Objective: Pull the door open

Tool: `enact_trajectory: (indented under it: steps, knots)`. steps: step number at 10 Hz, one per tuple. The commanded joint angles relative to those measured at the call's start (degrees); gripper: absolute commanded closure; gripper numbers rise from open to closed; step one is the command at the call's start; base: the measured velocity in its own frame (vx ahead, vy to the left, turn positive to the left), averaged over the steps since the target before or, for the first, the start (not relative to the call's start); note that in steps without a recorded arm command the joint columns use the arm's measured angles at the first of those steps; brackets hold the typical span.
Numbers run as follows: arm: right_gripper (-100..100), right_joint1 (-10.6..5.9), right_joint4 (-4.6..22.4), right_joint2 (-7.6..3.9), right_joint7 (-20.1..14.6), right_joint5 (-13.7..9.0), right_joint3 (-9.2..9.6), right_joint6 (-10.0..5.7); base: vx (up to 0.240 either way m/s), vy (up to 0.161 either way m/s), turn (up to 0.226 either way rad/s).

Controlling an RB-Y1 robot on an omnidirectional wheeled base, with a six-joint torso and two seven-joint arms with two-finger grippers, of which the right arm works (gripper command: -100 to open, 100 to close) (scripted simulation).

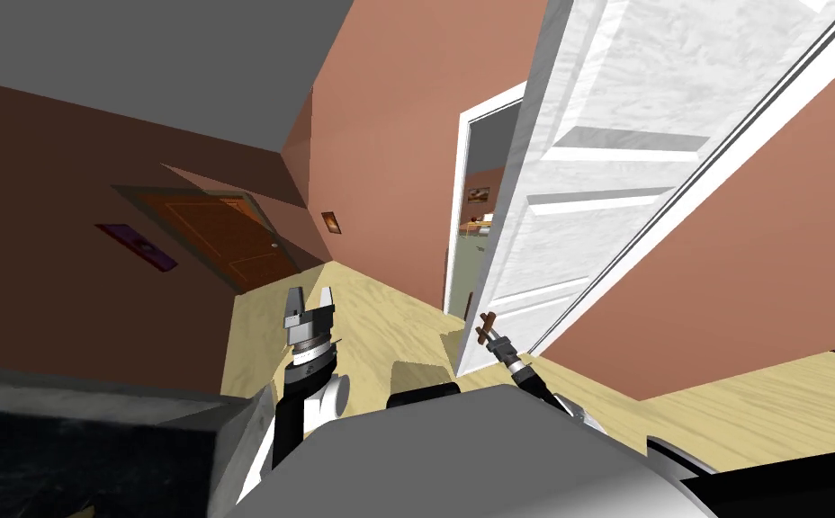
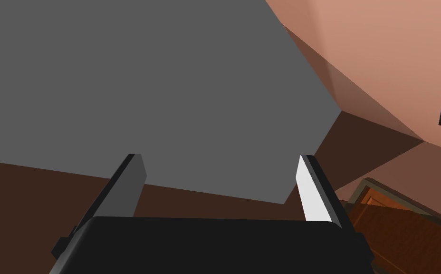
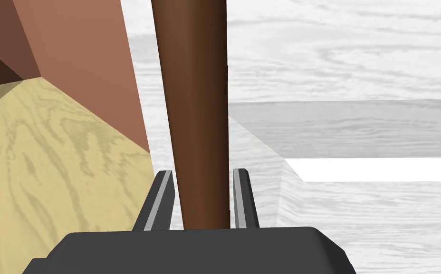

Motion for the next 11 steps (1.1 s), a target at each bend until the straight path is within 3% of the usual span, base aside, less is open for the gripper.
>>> enact_trajectory:
  steps: [1,10,11]
  knots:
    - [100,0.2,0.6,-0.29,-0.5,0.2,0.39,-0.98,-0.134,-0.059,0.133]
    - [100,1.28,3.6,-1.89,-3.1,1.2,2.56,-6.38,-0.181,-0.073,0.131]
    - [100,1.23,3.0,-1.94,-2.8,1.1,2.27,-5.97,-0.084,-0.03,0.022]
